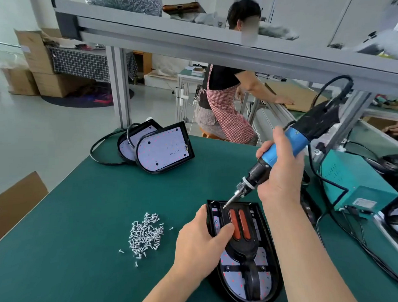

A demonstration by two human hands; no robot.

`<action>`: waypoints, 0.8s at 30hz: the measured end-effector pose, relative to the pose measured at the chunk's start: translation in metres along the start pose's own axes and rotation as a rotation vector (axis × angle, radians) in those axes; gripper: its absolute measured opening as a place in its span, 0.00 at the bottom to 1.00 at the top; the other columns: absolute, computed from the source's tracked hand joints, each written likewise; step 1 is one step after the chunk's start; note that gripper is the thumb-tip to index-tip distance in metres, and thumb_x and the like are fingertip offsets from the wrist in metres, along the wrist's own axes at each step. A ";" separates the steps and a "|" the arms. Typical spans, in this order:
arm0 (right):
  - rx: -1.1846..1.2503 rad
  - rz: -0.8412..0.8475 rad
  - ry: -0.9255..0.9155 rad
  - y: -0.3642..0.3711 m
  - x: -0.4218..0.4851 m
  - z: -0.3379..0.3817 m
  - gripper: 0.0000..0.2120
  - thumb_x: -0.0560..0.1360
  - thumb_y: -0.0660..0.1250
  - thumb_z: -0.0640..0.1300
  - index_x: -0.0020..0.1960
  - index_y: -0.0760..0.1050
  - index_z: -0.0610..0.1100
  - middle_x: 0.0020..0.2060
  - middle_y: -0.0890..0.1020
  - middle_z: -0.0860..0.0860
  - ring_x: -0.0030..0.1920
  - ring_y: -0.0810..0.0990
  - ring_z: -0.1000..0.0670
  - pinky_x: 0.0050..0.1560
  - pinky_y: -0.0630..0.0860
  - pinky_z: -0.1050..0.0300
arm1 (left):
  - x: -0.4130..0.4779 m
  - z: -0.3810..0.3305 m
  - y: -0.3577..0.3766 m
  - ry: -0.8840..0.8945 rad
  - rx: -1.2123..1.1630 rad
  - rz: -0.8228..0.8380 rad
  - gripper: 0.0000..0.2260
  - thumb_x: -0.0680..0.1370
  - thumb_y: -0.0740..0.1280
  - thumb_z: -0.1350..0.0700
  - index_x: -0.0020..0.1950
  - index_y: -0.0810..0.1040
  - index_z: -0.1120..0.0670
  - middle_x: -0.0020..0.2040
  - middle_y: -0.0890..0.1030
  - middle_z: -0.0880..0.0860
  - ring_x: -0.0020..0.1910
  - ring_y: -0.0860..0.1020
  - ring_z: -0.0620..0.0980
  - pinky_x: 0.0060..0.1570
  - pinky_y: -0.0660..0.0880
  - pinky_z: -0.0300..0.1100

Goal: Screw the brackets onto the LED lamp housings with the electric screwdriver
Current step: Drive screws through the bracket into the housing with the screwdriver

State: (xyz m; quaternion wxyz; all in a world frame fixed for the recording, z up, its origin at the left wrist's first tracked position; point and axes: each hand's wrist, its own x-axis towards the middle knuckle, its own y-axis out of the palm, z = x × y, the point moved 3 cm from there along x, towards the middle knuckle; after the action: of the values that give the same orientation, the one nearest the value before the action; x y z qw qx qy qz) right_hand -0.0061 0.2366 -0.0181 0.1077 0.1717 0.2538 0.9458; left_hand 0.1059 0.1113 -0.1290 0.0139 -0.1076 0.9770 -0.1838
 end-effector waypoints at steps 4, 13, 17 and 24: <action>-0.057 0.075 -0.011 0.012 -0.011 -0.005 0.11 0.73 0.71 0.50 0.48 0.71 0.48 0.27 0.75 0.51 0.31 0.72 0.51 0.39 0.72 0.58 | 0.001 0.000 0.001 0.007 0.016 -0.008 0.17 0.69 0.64 0.38 0.55 0.76 0.43 0.42 0.85 0.40 0.40 0.81 0.43 0.46 0.78 0.43; -0.106 0.147 -0.099 0.022 -0.021 -0.016 0.08 0.76 0.71 0.45 0.47 0.72 0.47 0.27 0.75 0.50 0.29 0.73 0.55 0.39 0.75 0.68 | 0.002 0.001 0.001 0.005 0.047 -0.027 0.20 0.68 0.62 0.36 0.54 0.75 0.44 0.41 0.84 0.41 0.41 0.80 0.43 0.47 0.77 0.42; -0.105 0.153 -0.096 0.022 -0.021 -0.016 0.07 0.77 0.71 0.45 0.48 0.72 0.47 0.28 0.75 0.49 0.29 0.73 0.55 0.39 0.75 0.67 | 0.003 0.003 0.002 0.004 0.046 -0.021 0.19 0.68 0.62 0.35 0.54 0.75 0.43 0.41 0.84 0.41 0.41 0.79 0.42 0.44 0.76 0.38; -0.088 0.254 -0.097 0.026 -0.024 -0.015 0.06 0.77 0.70 0.40 0.48 0.72 0.44 0.29 0.74 0.48 0.29 0.73 0.53 0.38 0.75 0.64 | 0.002 0.002 0.000 0.003 0.042 -0.024 0.17 0.69 0.64 0.37 0.53 0.75 0.44 0.42 0.84 0.42 0.41 0.79 0.42 0.43 0.76 0.39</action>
State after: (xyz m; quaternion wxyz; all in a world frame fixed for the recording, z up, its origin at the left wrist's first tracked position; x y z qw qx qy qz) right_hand 0.0072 0.2008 -0.0228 0.0066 0.2431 0.1829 0.9526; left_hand 0.1040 0.1103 -0.1314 0.0125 -0.1185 0.9716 -0.2046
